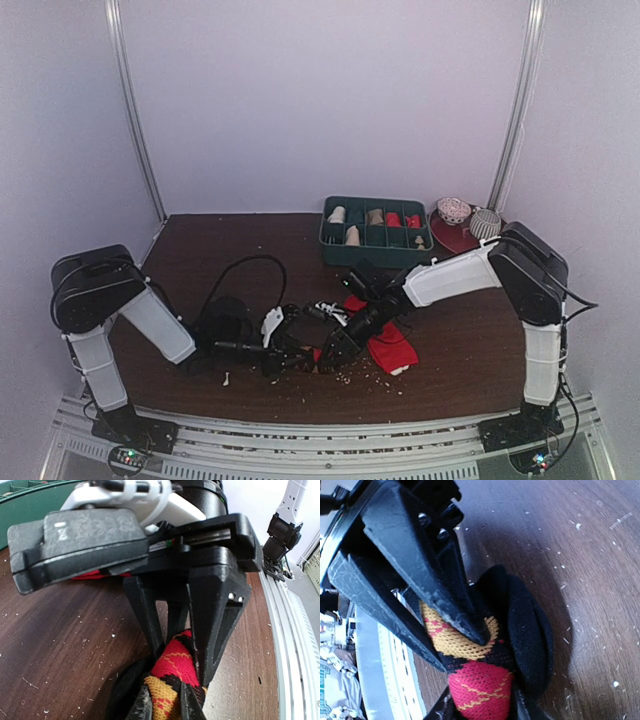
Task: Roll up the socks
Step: Roll a pair of socks at the center of the board.
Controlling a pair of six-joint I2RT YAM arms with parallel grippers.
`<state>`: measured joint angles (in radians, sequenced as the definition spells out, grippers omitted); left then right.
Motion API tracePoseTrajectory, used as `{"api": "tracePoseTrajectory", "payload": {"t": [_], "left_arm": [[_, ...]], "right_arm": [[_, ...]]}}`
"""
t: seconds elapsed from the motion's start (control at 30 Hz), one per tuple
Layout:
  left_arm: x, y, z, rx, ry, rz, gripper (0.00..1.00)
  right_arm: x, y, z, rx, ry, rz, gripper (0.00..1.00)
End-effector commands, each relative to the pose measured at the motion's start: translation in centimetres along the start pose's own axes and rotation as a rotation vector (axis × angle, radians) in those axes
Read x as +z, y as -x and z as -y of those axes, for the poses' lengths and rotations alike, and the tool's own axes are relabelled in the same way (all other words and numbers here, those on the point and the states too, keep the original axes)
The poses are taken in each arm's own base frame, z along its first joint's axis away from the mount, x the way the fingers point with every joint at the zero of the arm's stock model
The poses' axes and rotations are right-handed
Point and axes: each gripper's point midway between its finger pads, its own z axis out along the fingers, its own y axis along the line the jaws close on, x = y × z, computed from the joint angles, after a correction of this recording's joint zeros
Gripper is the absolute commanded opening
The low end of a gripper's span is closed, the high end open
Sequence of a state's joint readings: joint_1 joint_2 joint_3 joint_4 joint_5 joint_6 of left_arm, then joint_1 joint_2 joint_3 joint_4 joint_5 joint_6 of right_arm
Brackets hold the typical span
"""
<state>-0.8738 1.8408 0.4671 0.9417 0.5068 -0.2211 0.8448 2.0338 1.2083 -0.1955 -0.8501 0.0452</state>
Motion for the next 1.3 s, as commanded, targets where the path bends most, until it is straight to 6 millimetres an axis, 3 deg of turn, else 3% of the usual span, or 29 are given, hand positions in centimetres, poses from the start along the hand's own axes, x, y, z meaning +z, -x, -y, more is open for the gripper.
{"api": "tracePoseTrajectory", "payload": {"t": [0.0,0.13,0.33,0.43,0.53,0.73,1.0,1.13,1.27], "left_arm": [[-0.9,-8.4,-0.6,-0.178,0.067,-0.266,0.00],[-0.9,-9.6,-1.3,-0.206,0.105,-0.324,0.00],[-1.7,-12.1,-1.6,-0.270,0.144,-0.411,0.00],[-2.0,-13.2,-1.5,-0.301,0.148,-0.443,0.00],[-2.2,-13.8,-1.4,-0.317,0.150,-0.460,0.00],[-2.1,-14.0,-1.2,-0.319,0.140,-0.459,0.00],[-1.9,-14.2,-1.2,-0.312,0.126,-0.466,0.00],[-1.8,-14.5,-1.1,-0.315,0.119,-0.472,0.00],[-1.8,-14.5,-1.1,-0.314,0.116,-0.473,0.00]], "right_arm": [[0.4,-4.8,3.2,0.158,-0.116,-0.126,0.38],[-1.3,-2.4,2.7,0.085,-0.174,-0.038,0.49],[-5.6,2.6,0.7,-0.104,-0.279,0.144,0.67],[-6.3,3.7,-0.5,-0.169,-0.259,0.184,0.78],[-5.5,3.8,-1.5,-0.184,-0.174,0.184,0.83],[-3.4,3.1,-0.2,-0.155,-0.136,0.134,0.89],[-2.1,3.4,1.0,-0.143,-0.134,0.150,0.90],[-1.1,2.5,1.8,-0.116,-0.123,0.135,0.90],[-0.1,1.3,1.1,-0.120,-0.090,0.113,0.89]]}}
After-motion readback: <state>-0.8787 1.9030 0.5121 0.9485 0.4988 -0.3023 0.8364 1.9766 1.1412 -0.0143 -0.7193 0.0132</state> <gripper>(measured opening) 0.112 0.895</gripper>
